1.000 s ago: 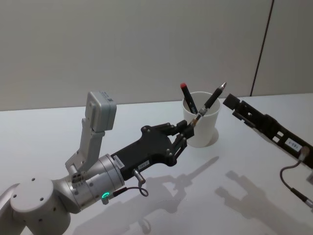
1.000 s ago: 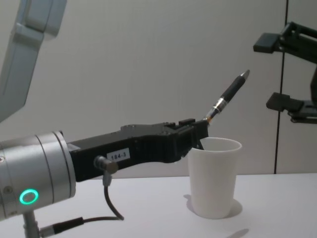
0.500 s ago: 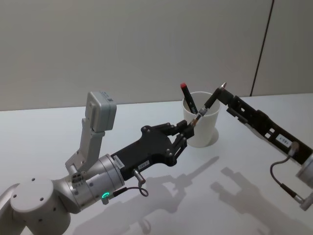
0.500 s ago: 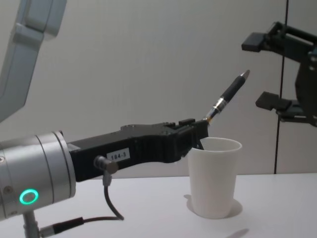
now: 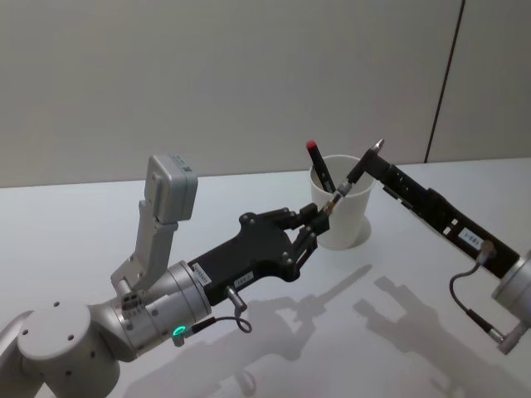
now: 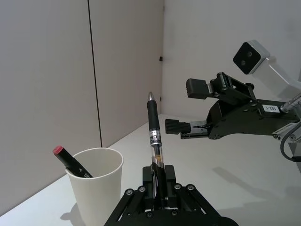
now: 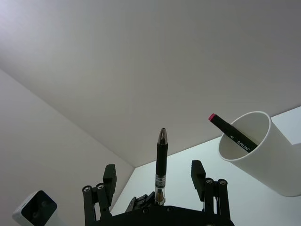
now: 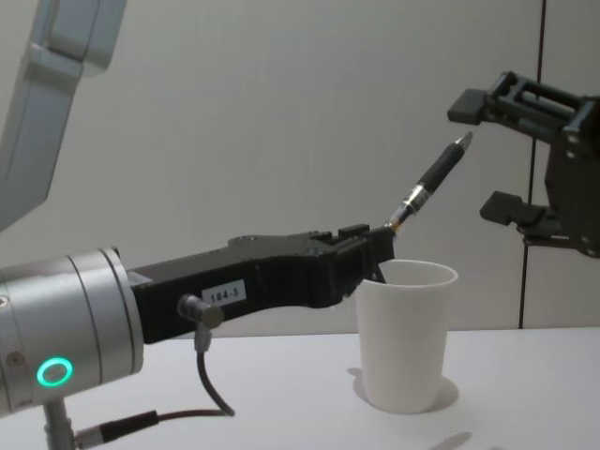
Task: Place the pen into the pen holder.
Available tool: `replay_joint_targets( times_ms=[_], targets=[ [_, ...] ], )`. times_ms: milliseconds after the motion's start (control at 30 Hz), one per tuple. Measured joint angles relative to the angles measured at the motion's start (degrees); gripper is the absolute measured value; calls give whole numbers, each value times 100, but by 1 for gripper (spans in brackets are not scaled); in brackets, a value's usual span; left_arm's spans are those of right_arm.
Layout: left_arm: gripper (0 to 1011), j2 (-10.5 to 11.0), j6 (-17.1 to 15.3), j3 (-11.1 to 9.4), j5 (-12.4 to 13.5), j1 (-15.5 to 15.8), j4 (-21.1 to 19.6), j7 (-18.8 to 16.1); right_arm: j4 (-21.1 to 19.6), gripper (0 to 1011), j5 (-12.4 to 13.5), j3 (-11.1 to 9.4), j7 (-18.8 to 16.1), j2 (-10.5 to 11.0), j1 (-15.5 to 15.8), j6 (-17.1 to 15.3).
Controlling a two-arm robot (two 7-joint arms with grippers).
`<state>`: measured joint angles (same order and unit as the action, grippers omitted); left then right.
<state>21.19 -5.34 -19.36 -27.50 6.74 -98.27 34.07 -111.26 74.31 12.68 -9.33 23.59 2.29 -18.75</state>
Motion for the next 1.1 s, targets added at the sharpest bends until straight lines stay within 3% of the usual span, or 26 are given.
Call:
replay_joint_targets(
  times_ms=[1000, 1100],
  targets=[
    [156, 0, 0, 0, 0, 0, 0, 0, 592, 1001, -497, 355, -68, -366, -476, 170],
    [156, 0, 0, 0, 0, 0, 0, 0, 630, 946, -525, 378, -68, -390, -507, 173]
  ],
)
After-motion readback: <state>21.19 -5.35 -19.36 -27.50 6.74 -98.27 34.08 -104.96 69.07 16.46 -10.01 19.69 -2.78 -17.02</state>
